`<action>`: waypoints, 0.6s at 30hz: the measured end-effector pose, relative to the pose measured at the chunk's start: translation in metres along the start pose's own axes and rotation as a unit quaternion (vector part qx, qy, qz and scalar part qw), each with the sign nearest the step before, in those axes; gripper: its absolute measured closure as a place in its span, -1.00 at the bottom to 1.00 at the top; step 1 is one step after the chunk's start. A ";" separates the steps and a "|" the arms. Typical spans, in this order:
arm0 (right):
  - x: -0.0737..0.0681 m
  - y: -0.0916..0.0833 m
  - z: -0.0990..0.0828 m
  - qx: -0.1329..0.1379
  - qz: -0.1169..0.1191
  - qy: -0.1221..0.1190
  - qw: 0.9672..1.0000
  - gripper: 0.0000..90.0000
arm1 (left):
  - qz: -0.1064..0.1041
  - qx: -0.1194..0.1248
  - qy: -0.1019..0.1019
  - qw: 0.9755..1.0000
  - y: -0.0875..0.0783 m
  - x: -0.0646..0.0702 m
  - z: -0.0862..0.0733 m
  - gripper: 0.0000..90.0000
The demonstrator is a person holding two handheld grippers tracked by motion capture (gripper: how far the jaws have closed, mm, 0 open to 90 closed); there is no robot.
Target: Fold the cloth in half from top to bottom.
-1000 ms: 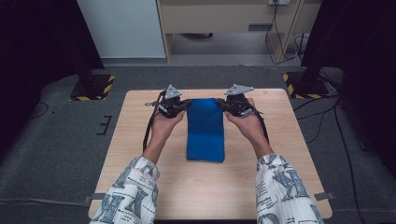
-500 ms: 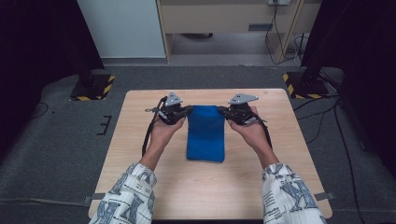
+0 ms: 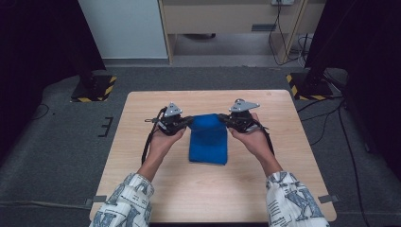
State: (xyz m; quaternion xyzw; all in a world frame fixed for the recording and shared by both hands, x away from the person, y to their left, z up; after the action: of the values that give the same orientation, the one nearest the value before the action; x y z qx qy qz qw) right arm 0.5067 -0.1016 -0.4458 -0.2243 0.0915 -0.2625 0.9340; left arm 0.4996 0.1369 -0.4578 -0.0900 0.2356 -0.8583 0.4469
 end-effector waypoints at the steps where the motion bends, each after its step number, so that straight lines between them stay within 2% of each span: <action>1: -0.001 0.001 0.000 0.000 0.002 -0.002 1.000 0.93 | 0.000 0.001 -0.003 1.000 0.000 0.000 -0.001 0.85; 12: -0.007 0.002 0.002 -0.001 0.010 -0.005 1.000 0.93 | 0.000 0.011 -0.008 1.000 -0.005 0.002 -0.002 0.47; 18: -0.012 0.001 0.003 0.001 0.017 -0.011 1.000 0.93 | 0.009 0.015 -0.015 1.000 -0.007 0.001 -0.003 0.06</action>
State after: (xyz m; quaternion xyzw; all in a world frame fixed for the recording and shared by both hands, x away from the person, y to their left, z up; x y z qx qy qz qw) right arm 0.4980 -0.0932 -0.4434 -0.2250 0.0849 -0.2438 0.9395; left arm 0.4928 0.1406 -0.4567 -0.0940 0.2162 -0.8563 0.4595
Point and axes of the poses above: each handheld gripper's, and its own axes: y roughly forward along the jaws, z roughly out of its top, x roughly to its right, the point moved 3 cm from there along y, roughly forward along the jaws, and after that the axes turned 10 degrees about z, right-handed, at the moved point
